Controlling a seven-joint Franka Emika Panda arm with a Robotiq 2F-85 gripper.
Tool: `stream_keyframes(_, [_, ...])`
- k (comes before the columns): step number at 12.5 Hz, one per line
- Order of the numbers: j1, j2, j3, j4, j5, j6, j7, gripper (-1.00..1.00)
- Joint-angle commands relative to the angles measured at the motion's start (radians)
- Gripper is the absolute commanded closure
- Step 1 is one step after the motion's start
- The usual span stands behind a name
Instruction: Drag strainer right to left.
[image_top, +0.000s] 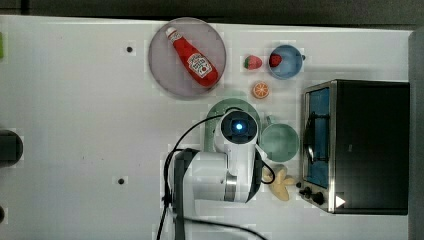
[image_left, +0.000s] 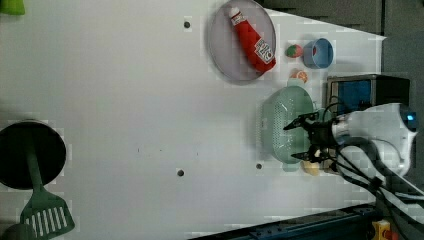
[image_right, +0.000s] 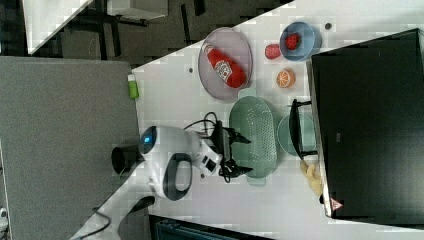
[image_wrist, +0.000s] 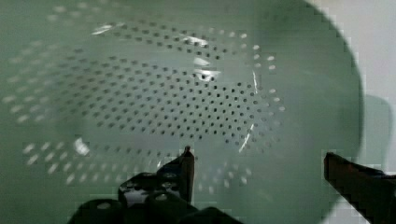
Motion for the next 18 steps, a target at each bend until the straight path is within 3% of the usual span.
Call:
stream_keyframes(1, [0.005, 0.013, 0.018, 0.02, -0.023, 0.137, 0.081, -1.0])
stream_keyframes(5, [0.018, 0.137, 0.028, 0.018, -0.016, 0.278, 0.122, -1.0])
stream_keyframes(10, [0.059, 0.148, 0.067, 0.005, -0.015, 0.291, 0.23, -1.0])
stream_keyframes(18, [0.181, 0.151, 0.098, 0.011, 0.003, 0.289, 0.321, -1.0])
